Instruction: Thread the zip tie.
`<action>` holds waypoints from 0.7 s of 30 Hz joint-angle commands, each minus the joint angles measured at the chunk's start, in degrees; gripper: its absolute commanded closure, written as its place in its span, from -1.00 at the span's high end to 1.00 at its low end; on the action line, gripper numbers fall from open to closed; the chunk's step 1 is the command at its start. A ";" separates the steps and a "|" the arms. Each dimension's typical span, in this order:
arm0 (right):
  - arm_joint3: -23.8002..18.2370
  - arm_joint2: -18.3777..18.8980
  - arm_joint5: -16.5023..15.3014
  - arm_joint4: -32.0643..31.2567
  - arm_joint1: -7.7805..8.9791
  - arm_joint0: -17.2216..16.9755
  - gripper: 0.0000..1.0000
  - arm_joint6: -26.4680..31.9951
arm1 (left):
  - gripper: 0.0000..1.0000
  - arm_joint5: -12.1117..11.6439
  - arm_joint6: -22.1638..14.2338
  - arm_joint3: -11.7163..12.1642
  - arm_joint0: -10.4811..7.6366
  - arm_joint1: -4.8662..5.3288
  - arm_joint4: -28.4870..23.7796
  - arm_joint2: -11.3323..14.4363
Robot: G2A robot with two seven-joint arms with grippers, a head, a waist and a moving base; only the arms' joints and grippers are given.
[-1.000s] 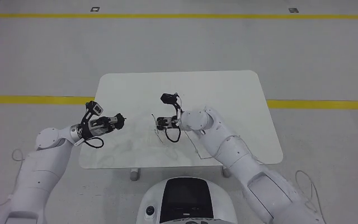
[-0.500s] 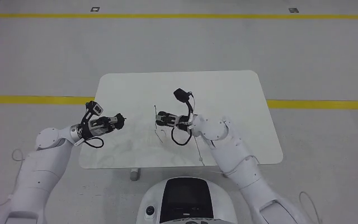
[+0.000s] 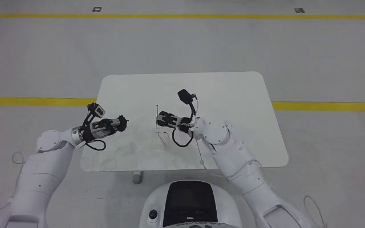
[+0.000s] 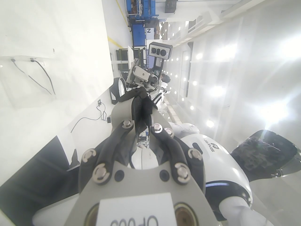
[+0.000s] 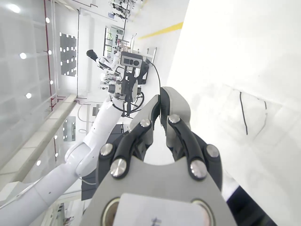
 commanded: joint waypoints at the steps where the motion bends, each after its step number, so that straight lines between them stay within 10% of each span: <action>1: -1.57 -0.48 -1.22 0.05 -0.06 -0.94 -1.00 -3.82 | -1.00 0.00 0.00 0.00 0.00 0.00 0.00 0.00; 14: -3.30 -10.72 9.12 -13.61 -2.38 -2.09 -1.00 -30.94 | -1.00 0.00 0.00 0.00 0.00 0.00 0.00 0.00; 21: -2.60 -12.03 9.50 -15.17 -2.84 -1.58 -1.00 -33.97 | -1.00 0.00 0.00 0.00 0.00 0.00 0.00 0.00</action>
